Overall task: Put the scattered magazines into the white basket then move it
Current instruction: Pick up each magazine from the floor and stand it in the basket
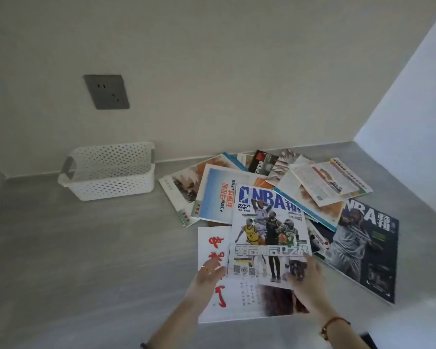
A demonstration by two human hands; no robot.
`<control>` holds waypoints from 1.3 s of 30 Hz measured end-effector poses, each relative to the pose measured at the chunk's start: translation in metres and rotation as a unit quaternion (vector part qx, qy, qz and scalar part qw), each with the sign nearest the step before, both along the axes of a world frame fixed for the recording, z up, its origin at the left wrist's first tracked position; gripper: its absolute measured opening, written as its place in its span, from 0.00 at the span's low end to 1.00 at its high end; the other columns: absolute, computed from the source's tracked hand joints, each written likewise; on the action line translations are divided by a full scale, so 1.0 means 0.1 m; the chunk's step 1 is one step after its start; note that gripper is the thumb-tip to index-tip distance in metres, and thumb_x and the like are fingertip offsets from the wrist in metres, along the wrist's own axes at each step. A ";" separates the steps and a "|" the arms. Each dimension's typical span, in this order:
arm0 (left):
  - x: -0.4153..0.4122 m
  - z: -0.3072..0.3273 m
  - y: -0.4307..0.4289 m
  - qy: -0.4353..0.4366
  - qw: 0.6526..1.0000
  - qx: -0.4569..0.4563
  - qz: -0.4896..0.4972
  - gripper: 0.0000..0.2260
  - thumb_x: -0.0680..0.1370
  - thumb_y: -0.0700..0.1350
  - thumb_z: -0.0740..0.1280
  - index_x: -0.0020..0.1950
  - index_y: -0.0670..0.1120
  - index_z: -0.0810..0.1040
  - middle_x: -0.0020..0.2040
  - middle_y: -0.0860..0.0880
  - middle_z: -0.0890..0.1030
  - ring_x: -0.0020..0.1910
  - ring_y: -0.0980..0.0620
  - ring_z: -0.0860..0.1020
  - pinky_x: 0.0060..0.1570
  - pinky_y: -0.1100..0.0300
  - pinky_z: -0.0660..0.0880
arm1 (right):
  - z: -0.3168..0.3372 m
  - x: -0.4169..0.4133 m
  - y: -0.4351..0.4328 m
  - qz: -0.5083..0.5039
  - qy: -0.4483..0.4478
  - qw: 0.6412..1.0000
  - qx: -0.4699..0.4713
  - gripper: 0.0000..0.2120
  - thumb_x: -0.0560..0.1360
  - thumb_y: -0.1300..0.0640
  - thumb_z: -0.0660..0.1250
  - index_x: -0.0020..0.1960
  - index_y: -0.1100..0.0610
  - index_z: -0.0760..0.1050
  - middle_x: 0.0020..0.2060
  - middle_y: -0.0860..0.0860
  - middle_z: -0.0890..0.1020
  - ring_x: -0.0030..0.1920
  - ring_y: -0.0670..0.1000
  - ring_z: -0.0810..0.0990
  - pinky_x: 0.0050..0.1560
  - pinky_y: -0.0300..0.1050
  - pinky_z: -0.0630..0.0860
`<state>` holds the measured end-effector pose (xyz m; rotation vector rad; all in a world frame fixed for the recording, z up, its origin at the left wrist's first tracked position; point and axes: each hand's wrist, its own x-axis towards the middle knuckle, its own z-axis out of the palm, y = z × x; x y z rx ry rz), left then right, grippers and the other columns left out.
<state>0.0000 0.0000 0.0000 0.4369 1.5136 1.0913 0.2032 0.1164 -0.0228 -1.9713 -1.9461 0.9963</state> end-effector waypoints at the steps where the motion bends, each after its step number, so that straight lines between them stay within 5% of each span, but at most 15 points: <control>1: 0.02 -0.02 0.09 0.003 1.000 -0.011 -0.002 0.22 0.79 0.41 0.58 0.71 0.42 0.57 0.73 0.43 0.62 0.71 0.45 0.62 0.68 0.52 0.59 | -0.03 0.04 0.07 -0.028 -0.004 1.000 -0.004 0.35 0.70 0.58 0.70 0.71 0.60 0.56 0.68 0.59 0.65 0.66 0.60 0.64 0.65 0.56 0.64; 5: 0.09 -0.05 0.39 0.044 0.998 -0.014 -0.033 0.22 0.77 0.47 0.61 0.70 0.47 0.60 0.67 0.48 0.70 0.63 0.50 0.70 0.64 0.55 0.65 | -0.04 0.06 0.32 -0.072 0.032 0.996 -0.033 0.31 0.70 0.61 0.69 0.68 0.62 0.60 0.63 0.60 0.72 0.51 0.55 0.76 0.52 0.54 0.75; 8: 0.05 -0.11 0.57 0.097 0.993 -0.032 -0.057 0.07 0.76 0.48 0.61 0.54 0.56 0.70 0.53 0.57 0.79 0.51 0.57 0.78 0.54 0.60 0.74 | -0.05 0.08 0.52 -0.091 0.033 0.994 -0.056 0.29 0.69 0.57 0.70 0.66 0.62 0.64 0.60 0.59 0.75 0.56 0.58 0.75 0.57 0.55 0.74; 11: -0.01 -0.17 0.74 0.118 0.990 -0.042 -0.058 0.09 0.77 0.48 0.61 0.56 0.50 0.75 0.47 0.56 0.82 0.45 0.58 0.81 0.46 0.62 0.78 | 0.03 0.19 0.68 -0.069 0.046 0.994 -0.067 0.15 0.67 0.56 0.72 0.52 0.60 0.76 0.41 0.53 0.82 0.41 0.52 0.80 0.42 0.47 0.77; 14: 0.06 -0.18 0.91 0.141 0.986 -0.062 -0.065 0.10 0.78 0.45 0.57 0.58 0.46 0.71 0.48 0.53 0.80 0.44 0.55 0.79 0.44 0.61 0.78 | 0.17 0.26 0.77 -0.059 0.095 0.991 -0.072 0.06 0.66 0.60 0.73 0.41 0.60 0.79 0.32 0.48 0.82 0.36 0.48 0.79 0.35 0.41 0.71; 16: 0.11 -0.21 0.98 0.139 0.987 -0.066 -0.049 0.13 0.79 0.43 0.56 0.63 0.48 0.66 0.53 0.52 0.78 0.42 0.58 0.77 0.35 0.68 0.75 | 0.27 0.24 0.80 -0.084 0.171 0.976 -0.109 0.07 0.67 0.64 0.72 0.41 0.60 0.74 0.36 0.51 0.81 0.41 0.53 0.79 0.44 0.46 0.73; 18: 0.14 -0.24 1.00 0.138 0.988 -0.063 -0.024 0.16 0.79 0.42 0.55 0.67 0.48 0.62 0.59 0.47 0.77 0.48 0.55 0.77 0.39 0.67 0.76 | 0.39 0.20 0.80 -0.107 0.242 0.955 -0.137 0.09 0.69 0.67 0.69 0.46 0.61 0.70 0.42 0.58 0.81 0.45 0.57 0.79 0.52 0.53 0.73; 21: 0.11 -0.17 0.96 0.093 0.995 -0.027 0.034 0.15 0.78 0.36 0.56 0.63 0.47 0.68 0.54 0.45 0.81 0.51 0.49 0.80 0.48 0.52 0.80 | 0.63 0.16 0.77 -0.081 0.299 0.941 -0.135 0.11 0.70 0.70 0.67 0.49 0.59 0.72 0.38 0.52 0.84 0.40 0.49 0.80 0.49 0.47 0.72; 24: 0.01 -0.05 0.91 0.080 0.991 0.025 0.107 0.14 0.76 0.31 0.57 0.58 0.43 0.74 0.45 0.45 0.84 0.45 0.48 0.83 0.42 0.54 0.80 | 0.90 0.08 0.76 -0.004 0.326 0.936 -0.131 0.15 0.69 0.68 0.69 0.45 0.48 0.76 0.34 0.46 0.86 0.38 0.45 0.83 0.46 0.41 0.73; 28: -0.25 0.27 0.78 0.046 0.971 0.095 0.215 0.13 0.75 0.30 0.60 0.51 0.46 0.78 0.41 0.48 0.86 0.43 0.50 0.83 0.44 0.59 0.79 | 1.13 -0.20 0.83 0.068 0.342 0.933 -0.092 0.15 0.67 0.70 0.70 0.45 0.51 0.78 0.36 0.48 0.86 0.39 0.45 0.84 0.44 0.42 0.75; 31: -0.58 0.57 0.66 0.031 0.953 0.135 0.269 0.09 0.74 0.31 0.62 0.47 0.42 0.78 0.42 0.42 0.85 0.43 0.41 0.82 0.46 0.46 0.79 | 1.27 -0.60 0.88 0.103 0.366 0.921 -0.081 0.13 0.67 0.71 0.69 0.44 0.55 0.76 0.36 0.48 0.86 0.39 0.48 0.84 0.42 0.44 0.76; 35: -1.22 1.05 0.51 0.076 0.928 0.170 0.324 0.05 0.75 0.37 0.63 0.44 0.44 0.77 0.40 0.43 0.84 0.40 0.42 0.82 0.42 0.47 0.79 | 1.54 -1.38 0.88 0.177 0.373 0.911 -0.005 0.10 0.67 0.68 0.70 0.42 0.55 0.74 0.35 0.45 0.85 0.37 0.44 0.83 0.34 0.33 0.74; 39: -2.06 1.50 0.40 0.196 0.891 0.186 0.365 0.06 0.77 0.41 0.62 0.41 0.46 0.76 0.34 0.51 0.84 0.33 0.55 0.82 0.33 0.60 0.79 | 1.83 -2.33 0.84 0.216 0.382 0.896 0.065 0.10 0.68 0.65 0.71 0.39 0.53 0.72 0.34 0.43 0.83 0.34 0.39 0.82 0.34 0.36 0.76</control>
